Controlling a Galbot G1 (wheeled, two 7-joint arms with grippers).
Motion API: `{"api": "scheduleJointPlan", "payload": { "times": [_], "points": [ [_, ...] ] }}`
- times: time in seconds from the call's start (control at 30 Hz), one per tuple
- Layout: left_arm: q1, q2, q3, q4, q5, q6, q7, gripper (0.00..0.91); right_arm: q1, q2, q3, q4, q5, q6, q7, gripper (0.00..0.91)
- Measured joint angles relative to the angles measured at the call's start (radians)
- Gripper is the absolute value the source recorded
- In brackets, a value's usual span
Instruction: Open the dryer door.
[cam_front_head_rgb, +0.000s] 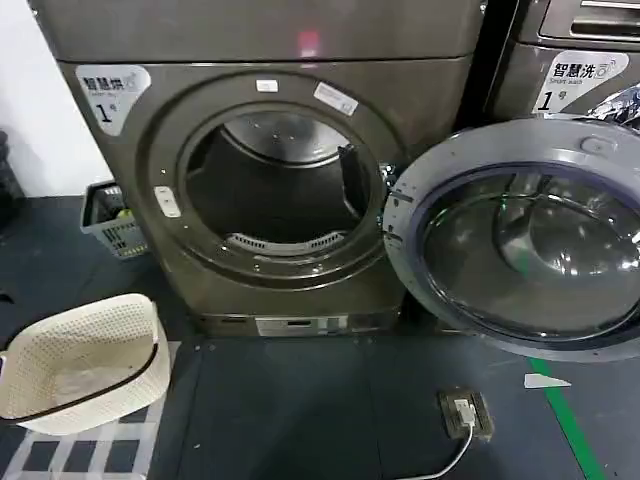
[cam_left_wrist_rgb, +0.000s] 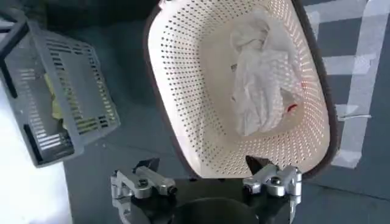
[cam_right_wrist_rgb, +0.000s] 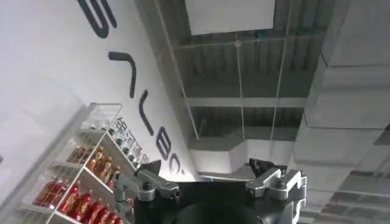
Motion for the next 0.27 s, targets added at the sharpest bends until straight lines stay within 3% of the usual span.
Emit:
{"api": "scheduleJointPlan", "payload": {
  "times": [0.27],
  "points": [
    [0.001, -0.015, 0.000, 0.006, 0.014, 0.002, 0.011, 0.907, -0.010, -0.006, 0.010, 0.002, -0.008, 0.004, -0.001, 0.907]
  ]
}}
